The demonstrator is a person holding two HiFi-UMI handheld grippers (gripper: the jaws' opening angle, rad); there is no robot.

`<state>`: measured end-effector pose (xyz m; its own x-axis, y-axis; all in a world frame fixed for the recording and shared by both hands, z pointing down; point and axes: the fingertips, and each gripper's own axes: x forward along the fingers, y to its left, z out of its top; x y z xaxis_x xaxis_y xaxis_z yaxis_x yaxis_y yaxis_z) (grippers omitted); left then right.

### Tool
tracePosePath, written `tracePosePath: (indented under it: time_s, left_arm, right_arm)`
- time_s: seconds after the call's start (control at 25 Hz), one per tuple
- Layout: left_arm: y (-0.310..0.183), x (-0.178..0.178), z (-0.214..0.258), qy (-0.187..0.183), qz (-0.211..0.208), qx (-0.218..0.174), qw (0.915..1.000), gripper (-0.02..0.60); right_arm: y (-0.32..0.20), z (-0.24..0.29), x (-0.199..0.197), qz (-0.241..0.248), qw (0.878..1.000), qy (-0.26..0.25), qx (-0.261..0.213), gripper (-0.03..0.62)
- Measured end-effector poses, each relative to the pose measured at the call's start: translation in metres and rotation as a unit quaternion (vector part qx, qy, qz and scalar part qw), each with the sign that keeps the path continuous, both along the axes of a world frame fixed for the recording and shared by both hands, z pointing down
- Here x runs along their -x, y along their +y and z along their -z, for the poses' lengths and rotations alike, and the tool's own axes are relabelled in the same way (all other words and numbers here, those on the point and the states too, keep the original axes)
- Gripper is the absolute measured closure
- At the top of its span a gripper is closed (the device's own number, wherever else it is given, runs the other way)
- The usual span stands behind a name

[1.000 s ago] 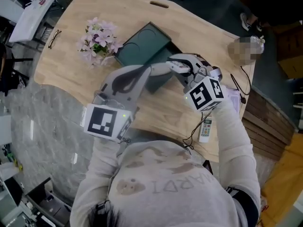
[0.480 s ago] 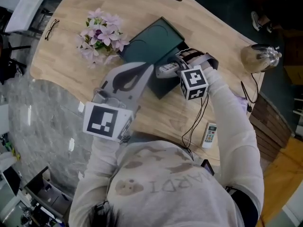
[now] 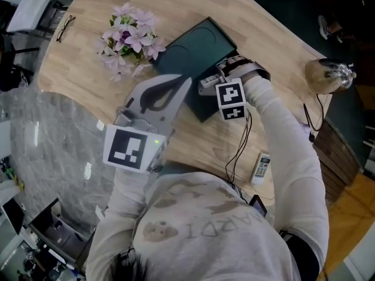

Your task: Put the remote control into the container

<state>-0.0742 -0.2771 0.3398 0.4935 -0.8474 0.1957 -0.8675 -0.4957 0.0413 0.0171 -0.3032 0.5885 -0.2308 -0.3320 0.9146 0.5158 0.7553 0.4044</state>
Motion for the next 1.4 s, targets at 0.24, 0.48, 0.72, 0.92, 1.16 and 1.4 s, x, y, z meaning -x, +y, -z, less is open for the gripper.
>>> tracePosePath:
  time_s: [0.24, 0.48, 0.72, 0.92, 1.16, 1.4]
  left_arm:
    - [0.001, 0.002, -0.002, 0.001, 0.003, 0.0, 1.0, 0.581]
    - [0.006, -0.001, -0.002, -0.001, -0.001, -0.003, 1.0, 0.581]
    - [0.012, 0.0, 0.001, 0.0, 0.001, -0.005, 1.0, 0.581]
    - [0.015, 0.0, 0.004, 0.002, 0.001, -0.008, 1.0, 0.581]
    - [0.023, -0.002, 0.01, 0.002, -0.001, -0.015, 0.9999, 0.581]
    - [0.036, -0.005, 0.012, 0.007, 0.0, -0.016, 0.9999, 0.581]
  right_arm:
    - [-0.006, 0.0, -0.011, -0.011, 0.999, 0.041, -0.01, 0.522]
    - [-0.001, 0.007, -0.02, -0.035, 0.999, 0.029, -0.003, 0.479]
    - [0.007, 0.028, -0.024, -0.05, 0.999, -0.008, -0.011, 0.476]
    - [0.011, 0.041, -0.02, -0.062, 0.997, -0.041, -0.017, 0.451]
    - [0.01, 0.066, -0.027, -0.115, 0.987, -0.11, -0.031, 0.482]
    - [-0.002, 0.094, -0.068, -0.269, 0.938, -0.211, -0.055, 0.566]
